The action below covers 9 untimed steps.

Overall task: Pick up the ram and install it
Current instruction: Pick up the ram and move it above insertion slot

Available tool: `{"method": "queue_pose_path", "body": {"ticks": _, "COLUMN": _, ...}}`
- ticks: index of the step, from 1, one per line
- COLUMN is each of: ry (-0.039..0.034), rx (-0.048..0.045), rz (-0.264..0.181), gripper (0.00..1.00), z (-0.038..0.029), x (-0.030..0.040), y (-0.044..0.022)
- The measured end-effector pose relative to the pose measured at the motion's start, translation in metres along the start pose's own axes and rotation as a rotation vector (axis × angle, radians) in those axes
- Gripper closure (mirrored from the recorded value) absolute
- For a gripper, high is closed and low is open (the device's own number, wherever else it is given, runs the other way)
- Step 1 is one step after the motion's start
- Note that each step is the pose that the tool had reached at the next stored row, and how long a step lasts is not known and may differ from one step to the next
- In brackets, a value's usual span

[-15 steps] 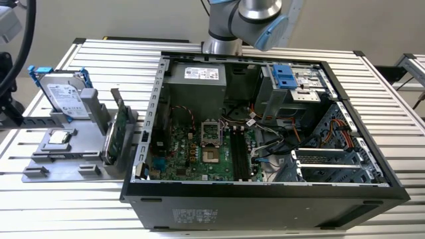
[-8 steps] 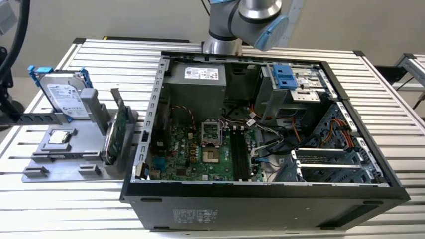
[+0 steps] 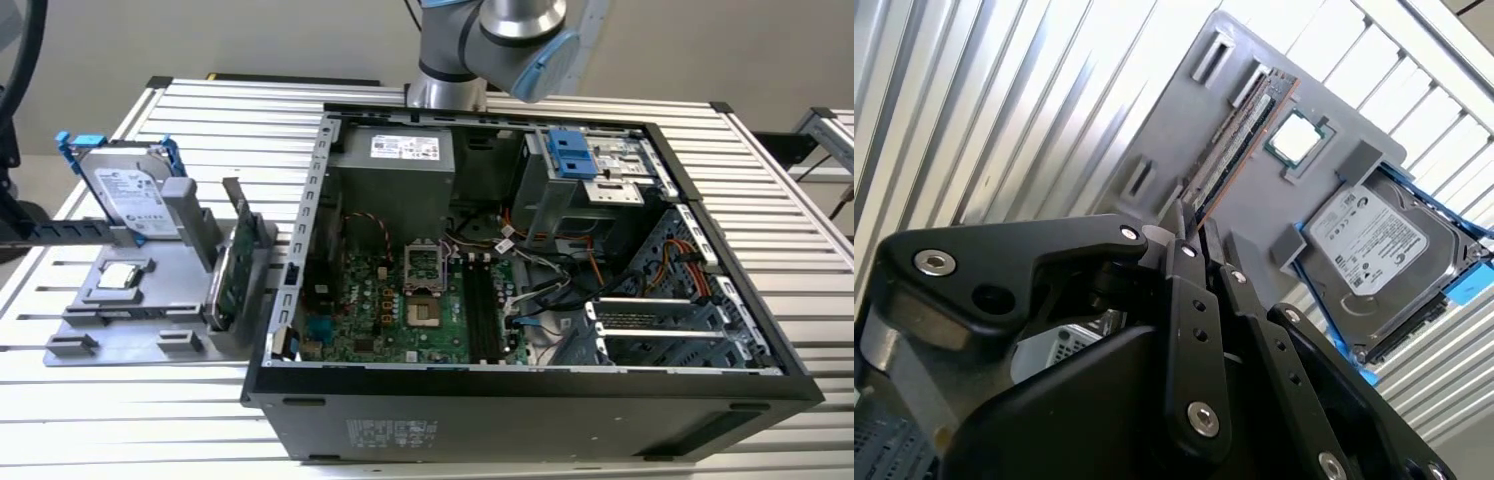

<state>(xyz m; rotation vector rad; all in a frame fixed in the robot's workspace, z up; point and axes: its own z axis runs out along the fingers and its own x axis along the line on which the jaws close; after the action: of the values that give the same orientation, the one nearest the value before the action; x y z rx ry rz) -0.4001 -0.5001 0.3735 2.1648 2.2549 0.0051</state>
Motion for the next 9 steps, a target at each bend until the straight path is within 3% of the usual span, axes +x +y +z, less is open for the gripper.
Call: {"method": "queue_pose_path", "body": {"ticks": 9, "ry": -0.0001, "rx": 0.0001, "rz": 0.0, "gripper": 1.0, "z": -0.0032, "x": -0.0001, "y": 0.0002}}
